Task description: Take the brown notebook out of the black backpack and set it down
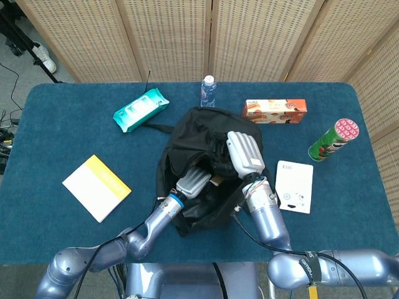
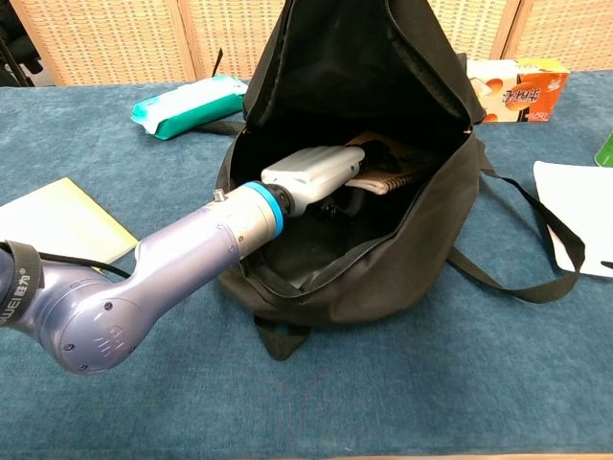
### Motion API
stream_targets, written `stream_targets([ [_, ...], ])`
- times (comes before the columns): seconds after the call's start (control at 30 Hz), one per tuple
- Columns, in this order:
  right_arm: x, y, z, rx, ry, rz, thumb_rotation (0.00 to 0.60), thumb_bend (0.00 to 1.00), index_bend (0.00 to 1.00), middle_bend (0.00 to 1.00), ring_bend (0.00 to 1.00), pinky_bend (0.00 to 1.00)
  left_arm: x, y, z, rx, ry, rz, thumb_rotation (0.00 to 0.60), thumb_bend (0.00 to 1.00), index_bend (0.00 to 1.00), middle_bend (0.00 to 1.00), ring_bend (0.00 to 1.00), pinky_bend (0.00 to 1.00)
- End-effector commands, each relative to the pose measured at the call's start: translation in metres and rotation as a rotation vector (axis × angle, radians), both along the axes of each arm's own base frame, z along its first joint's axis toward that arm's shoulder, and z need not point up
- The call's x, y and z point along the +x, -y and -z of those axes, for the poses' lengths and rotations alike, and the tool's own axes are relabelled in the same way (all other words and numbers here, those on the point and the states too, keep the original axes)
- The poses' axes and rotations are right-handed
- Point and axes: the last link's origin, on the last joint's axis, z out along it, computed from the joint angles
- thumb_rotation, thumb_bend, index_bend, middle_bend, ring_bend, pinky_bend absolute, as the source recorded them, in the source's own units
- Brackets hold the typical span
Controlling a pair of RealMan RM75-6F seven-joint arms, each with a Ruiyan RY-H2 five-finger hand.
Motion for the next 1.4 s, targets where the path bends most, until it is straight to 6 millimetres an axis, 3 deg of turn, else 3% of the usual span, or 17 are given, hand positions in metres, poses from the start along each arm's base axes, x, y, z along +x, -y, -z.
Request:
stream_targets([
  [0.03,-0.001,0.0,0.0,0.001,0.0,0.002,0.6,0.62,0.65,0.68,0.65,0.63,-0.001,-0.001,0.0,0.004,0.0,-0.001,0.6,0.79,0.36,0.32,0.24,0.41],
  [0.23,-0.002,0.002,0.0,-0.003,-0.002,0.004,0.6,0.62,0.65,0.68,0.65,0.63,0.0,-0.001,-0.002,0.013,0.012,0.008,0.6,0.79,0.62,0.49,0.37,0.54],
  [0.53,-0.016,0.009,0.0,-0.026,-0.02,0.037,0.6,0.62,0.65,0.68,0.65,0.63,-0.008,-0.001,-0.017,0.04,0.068,0.032,0.6,0.79,0.82,0.64,0.5,0.64],
  [1.0,-0.035,0.027,0.01,-0.049,-0.005,0.124,0.6,0.62,0.65,0.68,0.65,0.63,-0.029,0.007,-0.041,-0.014,0.09,0.017,0.6,0.79,0.86,0.67,0.54,0.69],
  [1.27,-0.048,0.054,0.02,-0.096,-0.002,0.246,0.6,0.62,0.66,0.68,0.65,0.63,-0.036,0.023,-0.065,-0.064,0.159,0.003,0.6,0.79,0.86,0.68,0.54,0.69],
  [1.4,-0.056,0.058,0.024,-0.104,-0.022,0.271,0.6,0.62,0.66,0.68,0.65,0.63,-0.037,0.028,-0.08,-0.07,0.179,0.016,0.6,0.79,0.86,0.68,0.54,0.69],
])
